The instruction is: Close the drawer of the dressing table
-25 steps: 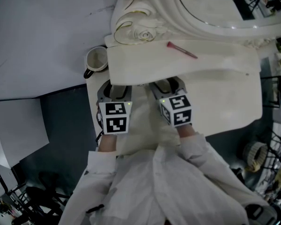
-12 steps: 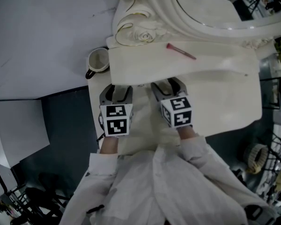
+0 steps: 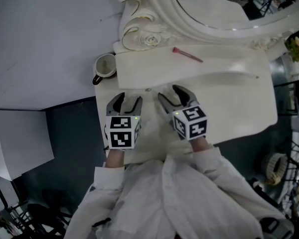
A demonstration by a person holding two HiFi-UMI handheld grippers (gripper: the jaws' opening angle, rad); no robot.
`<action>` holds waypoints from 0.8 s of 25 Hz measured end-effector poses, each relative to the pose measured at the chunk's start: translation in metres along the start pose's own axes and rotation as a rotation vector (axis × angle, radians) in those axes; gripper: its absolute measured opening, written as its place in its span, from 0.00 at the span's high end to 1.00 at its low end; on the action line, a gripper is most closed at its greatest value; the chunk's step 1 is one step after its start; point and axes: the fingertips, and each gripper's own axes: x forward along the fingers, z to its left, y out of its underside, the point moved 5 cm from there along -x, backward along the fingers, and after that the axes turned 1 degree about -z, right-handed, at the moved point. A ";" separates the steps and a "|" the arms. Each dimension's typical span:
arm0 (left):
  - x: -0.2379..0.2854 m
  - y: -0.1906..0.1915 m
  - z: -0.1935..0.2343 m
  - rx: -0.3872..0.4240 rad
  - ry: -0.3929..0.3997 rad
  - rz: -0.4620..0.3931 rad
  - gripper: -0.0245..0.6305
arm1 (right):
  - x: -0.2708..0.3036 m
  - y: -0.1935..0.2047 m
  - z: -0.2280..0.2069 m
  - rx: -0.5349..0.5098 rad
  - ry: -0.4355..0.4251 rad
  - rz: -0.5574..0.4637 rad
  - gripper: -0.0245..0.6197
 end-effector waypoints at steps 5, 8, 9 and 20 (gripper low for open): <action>-0.018 -0.007 -0.010 0.015 0.058 -0.030 0.60 | -0.017 -0.003 0.015 0.007 -0.051 -0.016 0.59; -0.026 -0.010 -0.014 0.029 0.094 -0.050 0.60 | -0.026 -0.010 0.023 -0.011 -0.068 -0.050 0.59; -0.029 -0.010 -0.014 0.031 0.102 -0.055 0.60 | -0.028 -0.011 0.026 -0.020 -0.070 -0.059 0.59; -0.060 -0.011 -0.025 0.116 0.173 -0.077 0.60 | -0.054 -0.031 0.055 -0.029 -0.107 -0.139 0.60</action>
